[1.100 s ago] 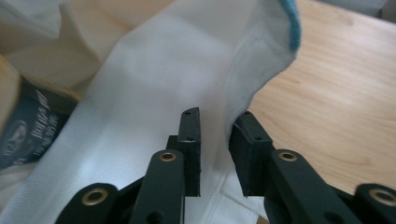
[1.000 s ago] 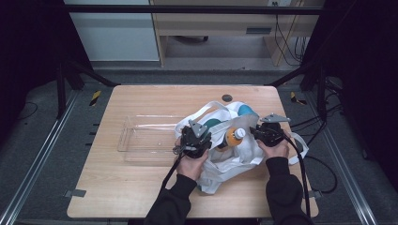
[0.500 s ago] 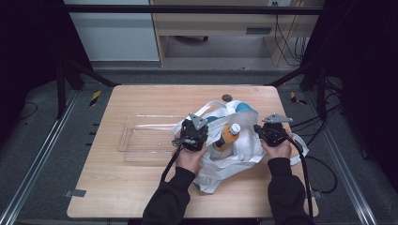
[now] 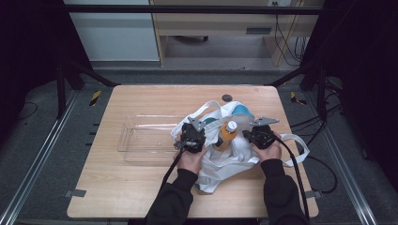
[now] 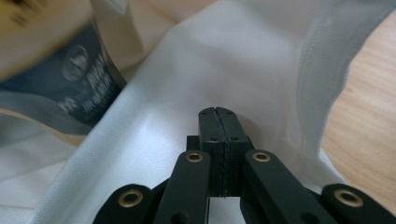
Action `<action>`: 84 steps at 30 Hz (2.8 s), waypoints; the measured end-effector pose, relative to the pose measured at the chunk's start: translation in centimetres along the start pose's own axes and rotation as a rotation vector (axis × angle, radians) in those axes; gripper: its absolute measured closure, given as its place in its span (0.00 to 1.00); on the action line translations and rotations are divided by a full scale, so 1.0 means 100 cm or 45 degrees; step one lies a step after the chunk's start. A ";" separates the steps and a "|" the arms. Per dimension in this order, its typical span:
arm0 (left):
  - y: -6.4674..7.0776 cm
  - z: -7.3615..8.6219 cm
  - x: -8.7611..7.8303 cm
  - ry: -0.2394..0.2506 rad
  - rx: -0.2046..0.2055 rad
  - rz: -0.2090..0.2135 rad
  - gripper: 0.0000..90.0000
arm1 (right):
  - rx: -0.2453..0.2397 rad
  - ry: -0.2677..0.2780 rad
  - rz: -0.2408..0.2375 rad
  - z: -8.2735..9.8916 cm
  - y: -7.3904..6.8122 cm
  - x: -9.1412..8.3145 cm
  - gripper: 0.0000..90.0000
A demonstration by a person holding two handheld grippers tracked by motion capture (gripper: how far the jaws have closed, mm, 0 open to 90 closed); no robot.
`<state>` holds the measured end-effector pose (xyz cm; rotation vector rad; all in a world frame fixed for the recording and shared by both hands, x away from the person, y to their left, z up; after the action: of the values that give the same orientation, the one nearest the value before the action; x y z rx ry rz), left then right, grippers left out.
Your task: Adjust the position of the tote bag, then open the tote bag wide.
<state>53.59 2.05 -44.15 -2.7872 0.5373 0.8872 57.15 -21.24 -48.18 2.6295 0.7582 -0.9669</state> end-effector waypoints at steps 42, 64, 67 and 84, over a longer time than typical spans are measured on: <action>-0.024 -0.023 -0.069 0.270 0.030 0.224 0.42 | 0.088 0.341 0.029 -0.005 0.002 -0.088 0.73; -0.146 0.047 -0.128 0.264 -0.018 0.152 0.30 | 0.089 0.381 -0.027 0.001 -0.022 -0.119 0.53; -0.159 0.060 -0.135 0.261 -0.052 0.132 0.30 | 0.086 0.389 -0.042 -0.001 -0.026 -0.121 0.51; -0.205 0.116 -0.147 0.208 -0.117 0.043 0.30 | 0.078 0.401 -0.112 -0.007 -0.048 -0.119 0.50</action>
<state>44.26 28.19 -43.91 -2.9602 0.5840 0.7109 47.19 -21.52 -40.02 2.8618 0.9338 -0.6094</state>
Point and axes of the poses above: each handheld gripper's, and its own axes: x roughly forward along the jaws, z roughly out of its underside, y roughly to its right, the point moved 3 cm from there along x, roughly forward along the jaws, and after that the axes turned 1 degree about -y, right-handed, at the moved point
